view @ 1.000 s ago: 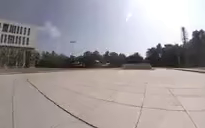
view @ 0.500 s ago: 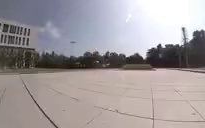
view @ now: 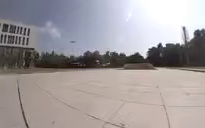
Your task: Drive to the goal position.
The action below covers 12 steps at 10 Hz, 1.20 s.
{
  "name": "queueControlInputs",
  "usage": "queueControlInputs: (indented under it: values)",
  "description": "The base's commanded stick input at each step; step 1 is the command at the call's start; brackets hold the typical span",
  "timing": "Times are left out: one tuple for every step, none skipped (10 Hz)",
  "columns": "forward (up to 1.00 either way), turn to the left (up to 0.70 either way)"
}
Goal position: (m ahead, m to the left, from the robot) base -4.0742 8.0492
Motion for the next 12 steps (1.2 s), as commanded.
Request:
queueControlInputs:
  values:
    - [0.7, 0.03]
    - [0.7, 0.03]
    - [0.7, 0.03]
    - [0.7, 0.03]
    - [0.7, 0.03]
    - [0.7, 0.03]
    - [0.7, 0.03]
    - [0.7, 0.03]
    - [0.7, 0.03]
    - [0.7, 0.03]
    - [0.7, 0.03]
    - [0.7, 0.03]
